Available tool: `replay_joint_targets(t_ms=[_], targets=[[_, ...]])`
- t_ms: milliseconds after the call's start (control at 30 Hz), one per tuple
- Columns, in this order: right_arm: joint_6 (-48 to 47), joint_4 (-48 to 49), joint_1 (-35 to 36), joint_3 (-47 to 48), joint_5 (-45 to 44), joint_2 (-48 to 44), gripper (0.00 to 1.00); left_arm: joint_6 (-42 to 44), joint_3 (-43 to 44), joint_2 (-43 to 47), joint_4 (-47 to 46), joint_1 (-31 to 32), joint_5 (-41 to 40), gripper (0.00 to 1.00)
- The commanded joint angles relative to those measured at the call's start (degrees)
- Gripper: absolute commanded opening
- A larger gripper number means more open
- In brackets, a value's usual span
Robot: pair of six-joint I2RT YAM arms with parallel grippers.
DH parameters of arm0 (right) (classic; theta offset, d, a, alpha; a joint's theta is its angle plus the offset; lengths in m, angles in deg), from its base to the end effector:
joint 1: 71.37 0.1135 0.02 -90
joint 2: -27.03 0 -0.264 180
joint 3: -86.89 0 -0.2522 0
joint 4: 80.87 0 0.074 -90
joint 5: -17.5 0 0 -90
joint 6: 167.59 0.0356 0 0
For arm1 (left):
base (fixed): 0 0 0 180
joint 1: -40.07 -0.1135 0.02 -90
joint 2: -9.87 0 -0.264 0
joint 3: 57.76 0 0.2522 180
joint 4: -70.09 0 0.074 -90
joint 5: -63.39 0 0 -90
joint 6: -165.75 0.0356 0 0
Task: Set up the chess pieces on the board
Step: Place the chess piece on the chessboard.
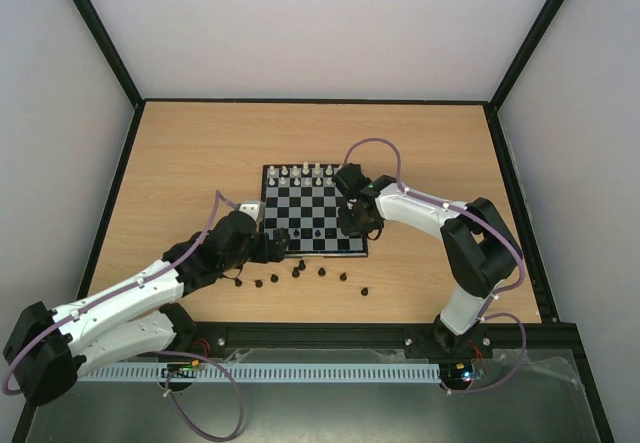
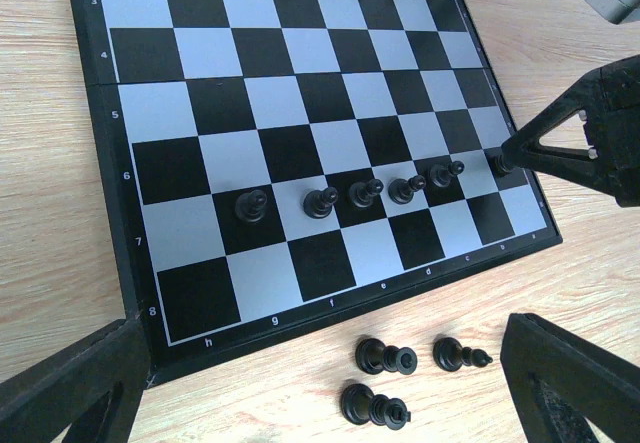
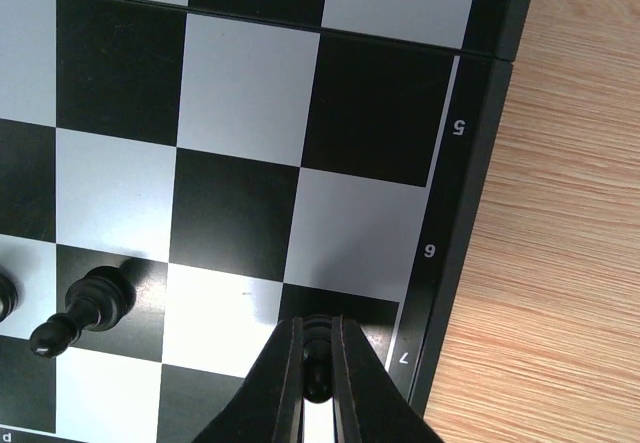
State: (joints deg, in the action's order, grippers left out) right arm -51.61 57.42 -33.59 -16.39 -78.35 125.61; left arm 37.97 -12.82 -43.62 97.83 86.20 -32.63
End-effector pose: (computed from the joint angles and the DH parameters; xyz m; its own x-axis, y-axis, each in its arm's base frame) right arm 0.2727 0.2067 0.1827 -0.8875 -0.1366 -0.4401 -0.2056 0.9721 0.1129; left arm 0.1416 -0.1420 0.2234 -0.7275 -0.1223 -0.6751 0.2691 0.8543 -0.4447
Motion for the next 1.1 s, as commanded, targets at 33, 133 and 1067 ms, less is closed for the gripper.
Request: replay_joint_targets(t_ms=[33,133,1067], targets=[[-0.8,-2.1,-0.5,0.3,-0.9,1.7,0.04,0.6,0.4,-0.4,-1.6,-0.5,0.2,0.99],[-0.8,-2.3,-0.5,0.2,-0.9,1.5,0.04,0.7,0.5,-0.7,-1.8,-0.5,0.3,0.99],[-0.7,-1.4,-0.5,-0.1,1.6,-5.5,0.29,0.6,-0.2,0.0,-2.1,-0.6,0.4,1.0]])
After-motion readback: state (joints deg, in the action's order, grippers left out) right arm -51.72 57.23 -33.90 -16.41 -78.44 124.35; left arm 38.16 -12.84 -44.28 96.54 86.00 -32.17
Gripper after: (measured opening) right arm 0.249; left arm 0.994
